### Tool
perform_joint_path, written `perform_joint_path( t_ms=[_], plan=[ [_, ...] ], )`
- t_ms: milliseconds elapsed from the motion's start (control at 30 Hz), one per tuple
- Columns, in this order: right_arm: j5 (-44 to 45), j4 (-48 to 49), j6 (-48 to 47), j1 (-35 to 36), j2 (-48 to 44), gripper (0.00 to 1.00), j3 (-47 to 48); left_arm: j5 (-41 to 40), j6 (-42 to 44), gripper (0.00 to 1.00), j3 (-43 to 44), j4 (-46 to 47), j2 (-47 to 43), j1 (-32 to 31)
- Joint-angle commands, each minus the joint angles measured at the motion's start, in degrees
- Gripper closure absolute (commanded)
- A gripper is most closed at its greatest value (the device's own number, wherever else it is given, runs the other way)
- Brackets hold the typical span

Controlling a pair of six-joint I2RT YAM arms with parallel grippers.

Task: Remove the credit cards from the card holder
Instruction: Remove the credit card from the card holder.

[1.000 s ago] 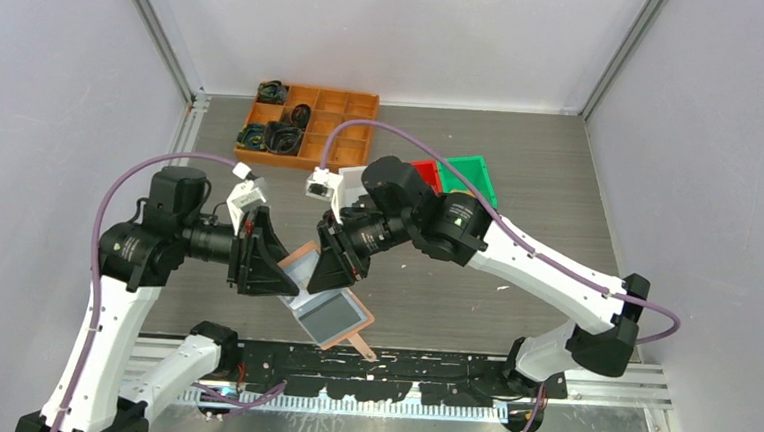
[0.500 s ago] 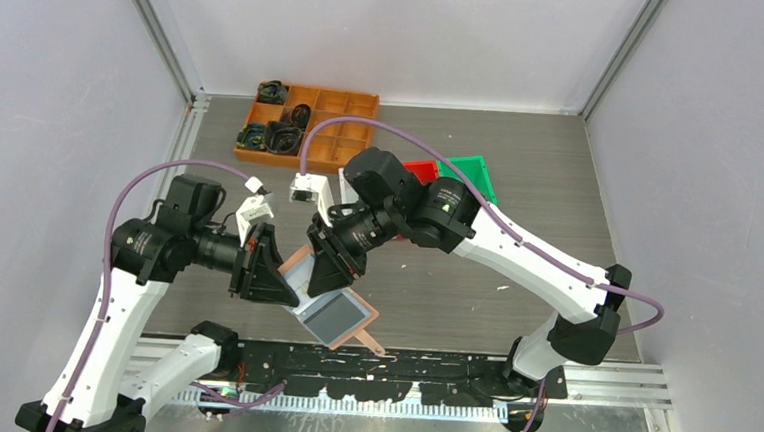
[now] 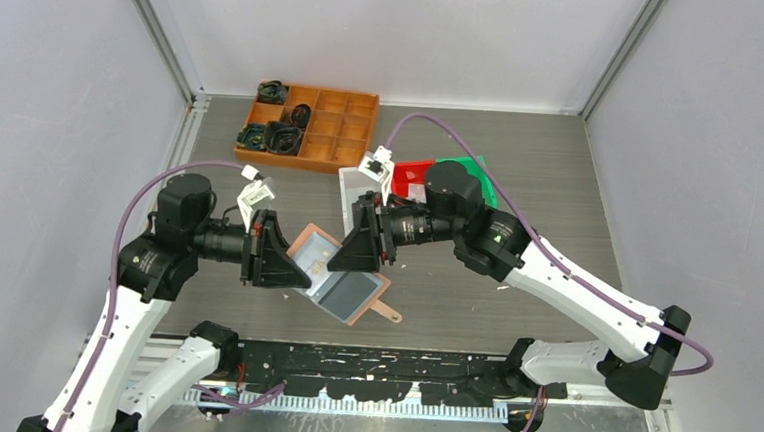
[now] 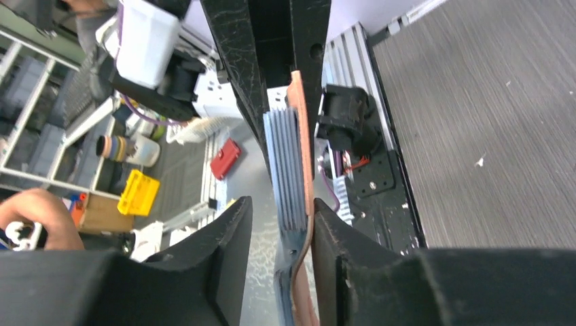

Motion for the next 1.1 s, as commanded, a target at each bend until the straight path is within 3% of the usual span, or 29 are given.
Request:
perform_joint_path(
  t_ms=[0,133,233,300,400,700,833,967,1067],
  plan=[
    [0.22,14.59,8.03,0.45,-3.31,0.65,-0.59,-1.81,-11.50,1.00,0.64,13.83,-0.48,0.10],
    [1.07,10.18,5.47,0.42,-3.24,0.90,0.68,-1.13,-11.94,0.98,1.26,13.37,-0.67,0.03],
    [1.33,4.02,1.54,0.38,-2.33,0.99,3.51,0.31,-11.11,0.50,2.46,10.24,-0.05,0.09],
    [-0.14,0.31,-0.53,0.41,-1.01,0.99,5.63,1.26,-10.44,0.40,3.12,8.65,0.63,0.08],
    [-2.25,-3.84,-3.21,0.57,0.74,0.99,8.38,2.92,-8.99,0.37,3.88,7.04,1.71,0.04],
    [-3.72,-13.47,-10.43,3.03,5.50,0.99,15.89,7.94,-9.52,0.54,3.20,6.76,4.51,0.09],
    [-4.05,-14.15,-11.14,3.05,6.97,0.98,18.20,10.32,-9.53,0.72,2.43,5.79,4.60,0.09],
    [-3.36,-13.83,-11.14,2.92,8.29,0.78,19.80,10.76,-9.06,0.97,1.49,5.57,4.18,0.11],
    [-0.66,-13.79,-10.27,1.44,8.00,0.58,19.77,8.63,-9.16,1.00,1.46,5.84,4.58,0.13]
  ],
)
